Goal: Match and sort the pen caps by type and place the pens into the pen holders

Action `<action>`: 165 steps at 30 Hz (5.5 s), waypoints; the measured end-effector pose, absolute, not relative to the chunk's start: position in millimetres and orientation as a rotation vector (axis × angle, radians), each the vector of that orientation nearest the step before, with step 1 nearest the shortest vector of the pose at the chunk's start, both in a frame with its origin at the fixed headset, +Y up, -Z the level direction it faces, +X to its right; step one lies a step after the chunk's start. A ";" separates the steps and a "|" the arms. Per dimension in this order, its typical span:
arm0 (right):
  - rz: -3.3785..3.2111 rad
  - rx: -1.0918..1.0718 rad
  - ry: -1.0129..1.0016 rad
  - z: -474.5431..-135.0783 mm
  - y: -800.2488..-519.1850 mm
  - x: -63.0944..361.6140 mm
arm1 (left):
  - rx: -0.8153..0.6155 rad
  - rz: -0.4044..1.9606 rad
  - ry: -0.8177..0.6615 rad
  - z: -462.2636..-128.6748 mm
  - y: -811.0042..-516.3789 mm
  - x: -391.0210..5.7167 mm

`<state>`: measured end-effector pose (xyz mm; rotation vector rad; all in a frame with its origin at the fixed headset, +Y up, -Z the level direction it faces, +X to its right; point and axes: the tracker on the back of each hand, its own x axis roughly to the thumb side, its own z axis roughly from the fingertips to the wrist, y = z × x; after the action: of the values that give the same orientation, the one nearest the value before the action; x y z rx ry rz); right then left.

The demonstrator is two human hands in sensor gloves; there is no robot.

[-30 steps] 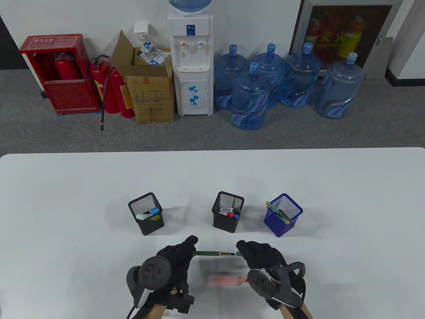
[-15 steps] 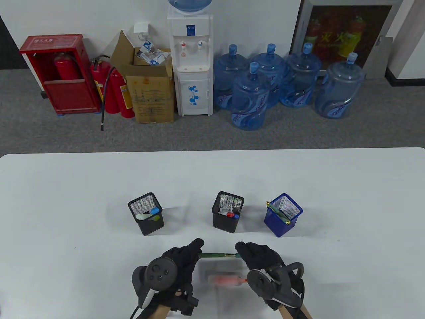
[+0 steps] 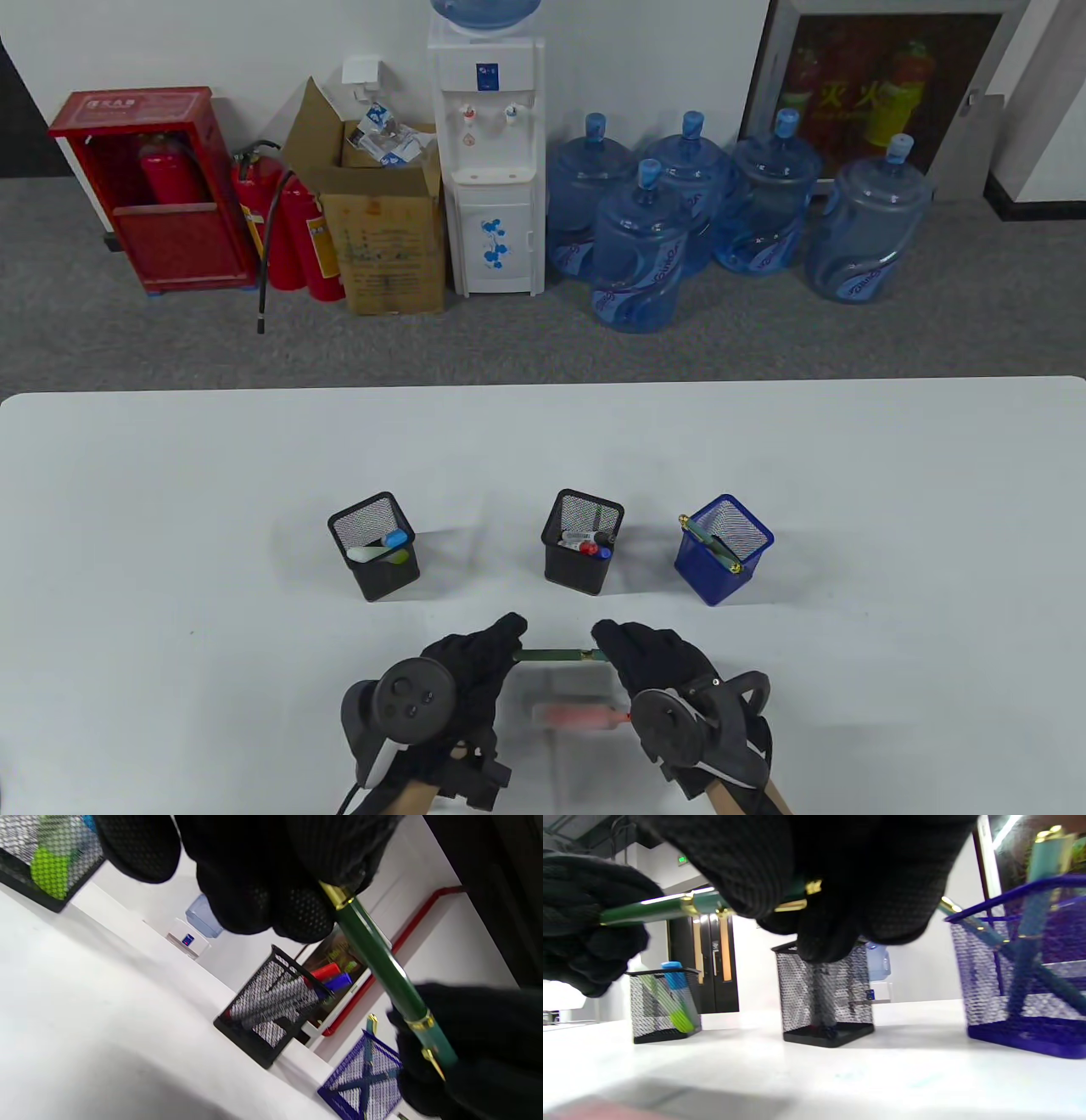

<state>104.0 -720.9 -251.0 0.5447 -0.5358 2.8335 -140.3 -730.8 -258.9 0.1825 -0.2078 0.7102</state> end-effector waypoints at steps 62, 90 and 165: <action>3.219 0.175 -0.646 -281.2 -712.6 192.7 | 0.228 0.343 -0.244 -263.1 -730.0 -162.0; 3.343 0.170 -0.467 -274.2 -740.9 216.6 | -0.058 -0.307 -0.425 -263.7 -755.2 -26.2; 2.950 0.603 -0.428 -259.3 -731.8 139.8 | 0.221 0.094 -0.348 -247.3 -732.4 -65.7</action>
<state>139.8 -731.8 -259.3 0.6026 -0.4282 2.9496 -65.7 -732.4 -247.3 0.2214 -0.3478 0.0941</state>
